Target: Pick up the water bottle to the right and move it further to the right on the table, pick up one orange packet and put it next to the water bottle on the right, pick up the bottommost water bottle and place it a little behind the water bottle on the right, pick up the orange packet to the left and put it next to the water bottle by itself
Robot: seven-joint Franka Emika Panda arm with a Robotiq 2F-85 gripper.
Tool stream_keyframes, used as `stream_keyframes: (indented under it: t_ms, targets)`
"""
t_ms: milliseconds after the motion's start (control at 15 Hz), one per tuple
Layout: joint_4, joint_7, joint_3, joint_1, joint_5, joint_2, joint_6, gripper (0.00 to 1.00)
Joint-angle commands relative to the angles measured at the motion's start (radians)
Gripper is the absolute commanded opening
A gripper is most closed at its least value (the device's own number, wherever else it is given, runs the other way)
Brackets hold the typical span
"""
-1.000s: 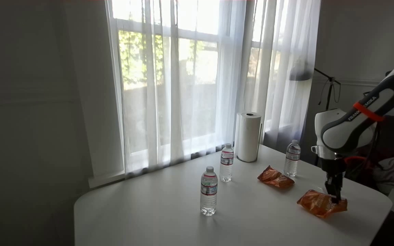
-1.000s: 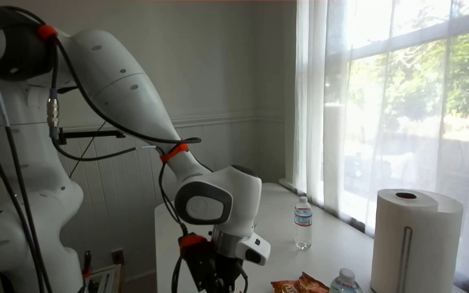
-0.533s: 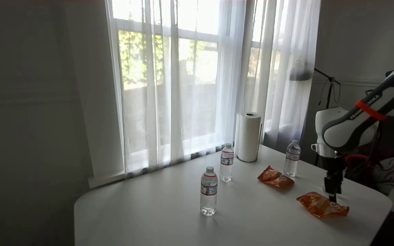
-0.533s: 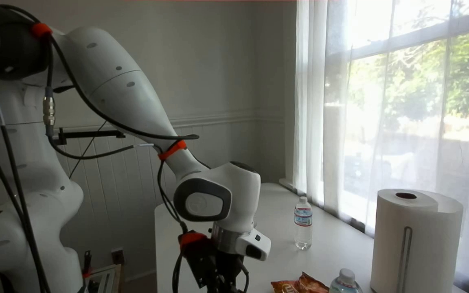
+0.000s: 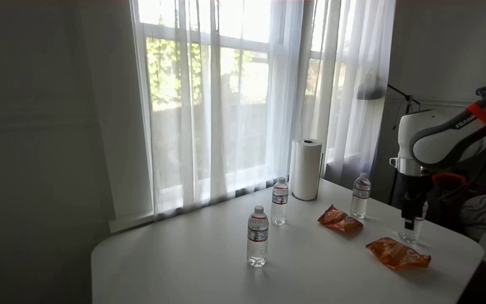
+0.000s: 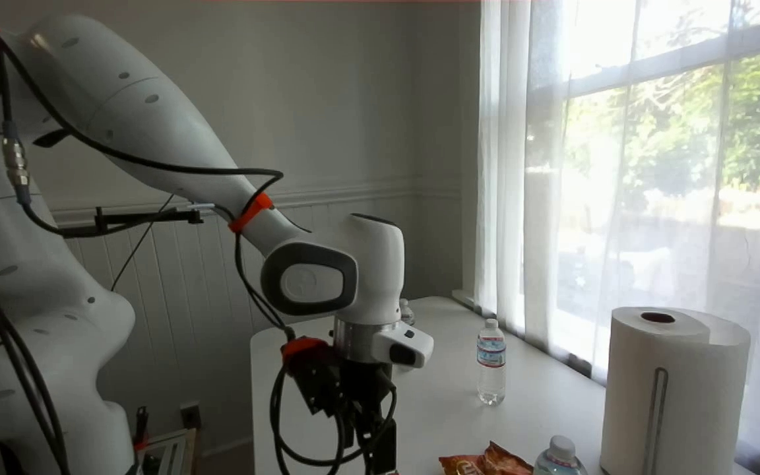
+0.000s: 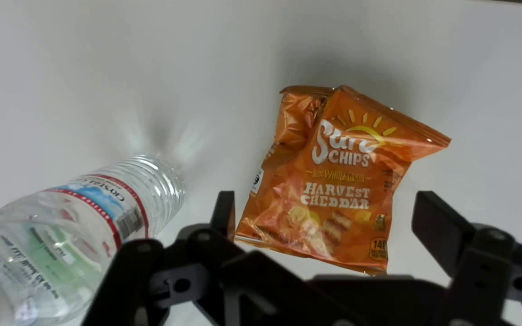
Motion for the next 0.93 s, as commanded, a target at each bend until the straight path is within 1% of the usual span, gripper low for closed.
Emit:
stream_keyframes:
  t_ms: [0,200,400,600,867]
  targets:
    - [-0.034,0.068,0.021,-0.019,-0.046,-0.171,-0.09,1.0]
    - [-0.017,0.107,0.023,-0.029,-0.041,-0.274,-0.131,1.0]
    - [0.013,0.152,0.025,-0.053,-0.045,-0.339,-0.125,1.0]
    - [0.051,0.174,0.017,-0.078,-0.036,-0.379,-0.112,1.0]
    - [0.112,0.198,0.007,-0.109,-0.032,-0.389,-0.11,1.0]
